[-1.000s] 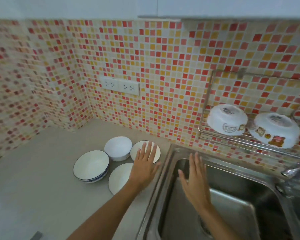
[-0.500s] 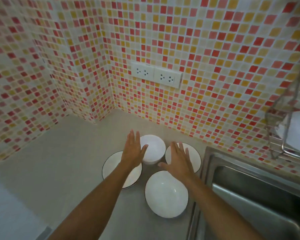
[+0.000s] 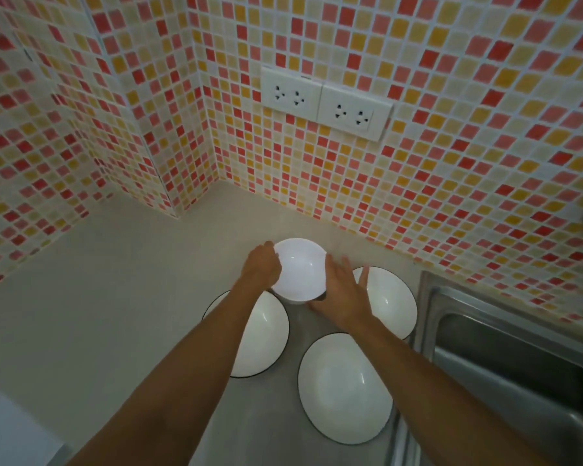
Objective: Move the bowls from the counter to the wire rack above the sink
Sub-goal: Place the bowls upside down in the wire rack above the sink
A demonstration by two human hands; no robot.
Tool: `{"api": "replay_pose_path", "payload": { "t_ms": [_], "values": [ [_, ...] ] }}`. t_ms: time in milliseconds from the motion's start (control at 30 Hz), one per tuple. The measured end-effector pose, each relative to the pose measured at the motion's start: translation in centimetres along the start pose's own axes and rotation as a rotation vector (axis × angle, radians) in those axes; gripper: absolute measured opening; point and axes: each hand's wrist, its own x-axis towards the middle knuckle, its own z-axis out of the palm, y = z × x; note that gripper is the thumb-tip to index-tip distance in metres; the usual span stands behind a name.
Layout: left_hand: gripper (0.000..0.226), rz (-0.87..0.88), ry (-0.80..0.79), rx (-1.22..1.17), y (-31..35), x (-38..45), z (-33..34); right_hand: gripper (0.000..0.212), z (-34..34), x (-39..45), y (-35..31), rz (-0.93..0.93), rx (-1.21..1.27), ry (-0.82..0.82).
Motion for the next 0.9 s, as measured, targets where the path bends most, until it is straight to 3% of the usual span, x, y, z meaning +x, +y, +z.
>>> {"api": "replay_pose_path", "payload": {
  "t_ms": [167, 267, 367, 467, 567, 733, 900],
  "values": [
    [0.044, 0.009, -0.014, -0.400, 1.6, -1.0, -1.7, 0.108, -1.7, -0.3, 0.3, 0.015, 0.138, 0.127],
    [0.040, -0.048, -0.121, -0.712, 3.8, -2.9, -3.0, 0.104, -3.1, -2.1, 1.1, 0.029, 0.385, 0.182],
    [0.042, -0.042, -0.217, -0.811, 6.3, -5.4, -3.4, 0.102, -5.3, -5.1, 2.1, 0.051, 0.636, 0.206],
    [0.058, 0.055, -0.311, -0.834, 8.5, -7.5, -2.0, 0.103, -7.7, -8.5, 3.6, 0.064, 0.579, 0.271],
    [0.050, 0.137, -0.360, -0.856, 12.1, -11.9, -1.3, 0.101, -9.1, -12.2, 6.1, 0.087, 0.559, 0.319],
    [0.042, 0.135, -0.346, -0.959, 16.6, -17.0, 1.9, 0.065, -11.6, -19.2, 10.7, 0.097, 0.570, 0.380],
    [0.038, 0.095, -0.358, -1.104, 18.9, -20.9, 6.0, 0.057, -12.8, -25.1, 16.2, 0.277, 0.428, 0.417]
  ]
}}
